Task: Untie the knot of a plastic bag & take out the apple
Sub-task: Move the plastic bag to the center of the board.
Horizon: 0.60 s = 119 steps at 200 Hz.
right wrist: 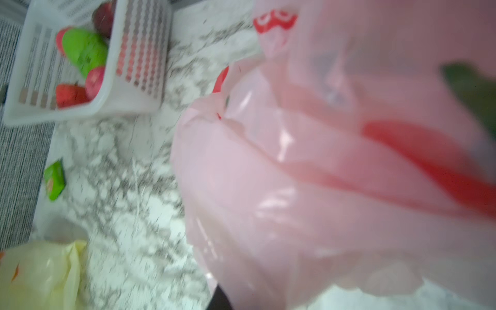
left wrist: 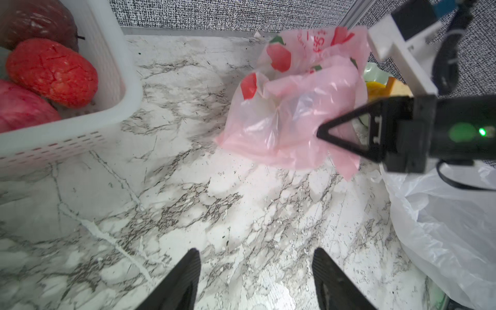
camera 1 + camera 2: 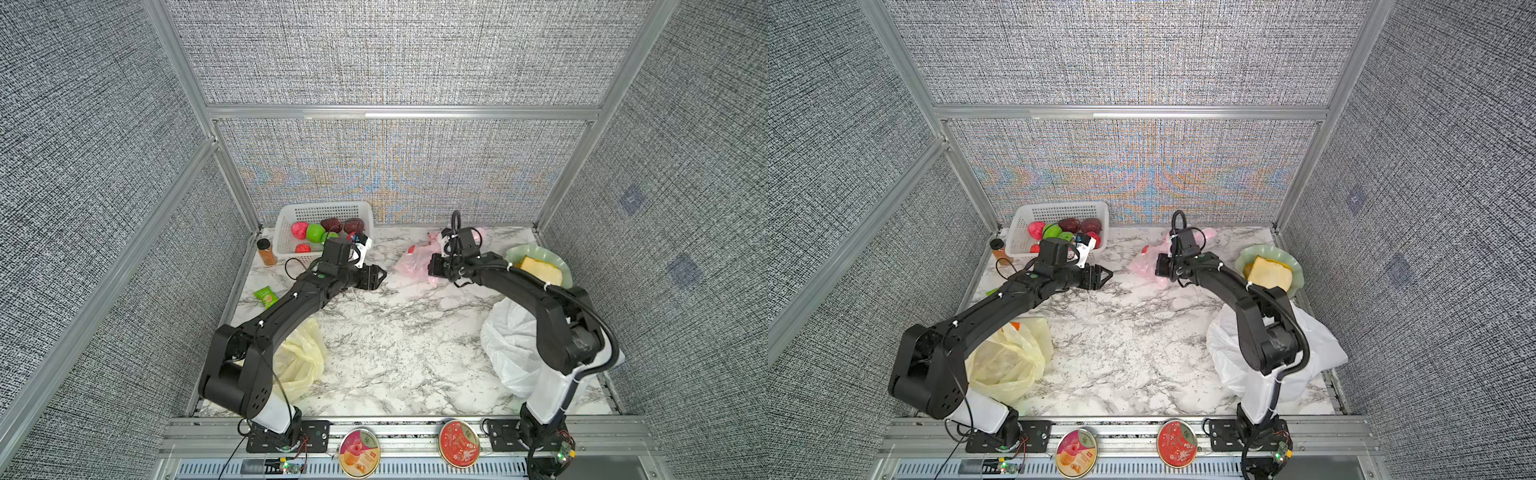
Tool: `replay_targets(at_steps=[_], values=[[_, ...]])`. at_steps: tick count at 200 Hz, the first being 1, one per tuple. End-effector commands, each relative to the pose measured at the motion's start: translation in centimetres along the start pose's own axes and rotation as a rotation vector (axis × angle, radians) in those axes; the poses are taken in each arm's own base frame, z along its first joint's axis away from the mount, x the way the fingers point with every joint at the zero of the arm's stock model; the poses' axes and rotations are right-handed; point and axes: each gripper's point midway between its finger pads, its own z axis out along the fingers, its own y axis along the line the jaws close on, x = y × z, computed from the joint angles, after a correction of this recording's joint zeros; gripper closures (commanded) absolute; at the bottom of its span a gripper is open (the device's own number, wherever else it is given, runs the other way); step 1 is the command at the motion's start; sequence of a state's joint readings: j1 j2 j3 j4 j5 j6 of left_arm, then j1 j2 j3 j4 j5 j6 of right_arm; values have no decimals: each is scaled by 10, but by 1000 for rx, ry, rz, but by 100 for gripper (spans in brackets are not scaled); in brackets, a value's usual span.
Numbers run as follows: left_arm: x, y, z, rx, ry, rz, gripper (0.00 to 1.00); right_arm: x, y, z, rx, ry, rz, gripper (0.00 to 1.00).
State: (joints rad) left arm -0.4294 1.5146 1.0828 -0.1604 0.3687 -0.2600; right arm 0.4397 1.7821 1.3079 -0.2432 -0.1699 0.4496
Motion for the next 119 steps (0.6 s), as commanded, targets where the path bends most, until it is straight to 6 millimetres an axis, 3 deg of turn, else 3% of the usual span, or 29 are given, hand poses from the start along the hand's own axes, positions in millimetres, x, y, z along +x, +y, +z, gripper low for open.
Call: replay_targets(at_steps=[1, 15, 34, 42, 52, 62, 85, 119], values=[[1, 2, -15, -35, -27, 1, 32, 16, 19, -25, 8, -39, -30, 100], [5, 1, -25, -46, -33, 1, 32, 31, 35, -45, -3, -45, -48, 100], [13, 2, -32, -56, -40, -9, 32, 49, 62, -74, -56, -57, -77, 91], [17, 3, -32, -58, -41, -17, 32, 56, 72, -86, -75, -66, -91, 82], [23, 1, -32, -45, -38, -22, 32, 61, 80, -102, -98, -80, -104, 63], [27, -1, -30, -36, -33, -24, 33, 65, 82, -115, -118, -84, -103, 50], [28, -21, -26, -6, -35, 16, 33, 67, 59, -143, -39, -113, -107, 38], [22, -67, -22, 72, -71, 125, 34, 67, 6, -165, 147, -133, -123, 34]])
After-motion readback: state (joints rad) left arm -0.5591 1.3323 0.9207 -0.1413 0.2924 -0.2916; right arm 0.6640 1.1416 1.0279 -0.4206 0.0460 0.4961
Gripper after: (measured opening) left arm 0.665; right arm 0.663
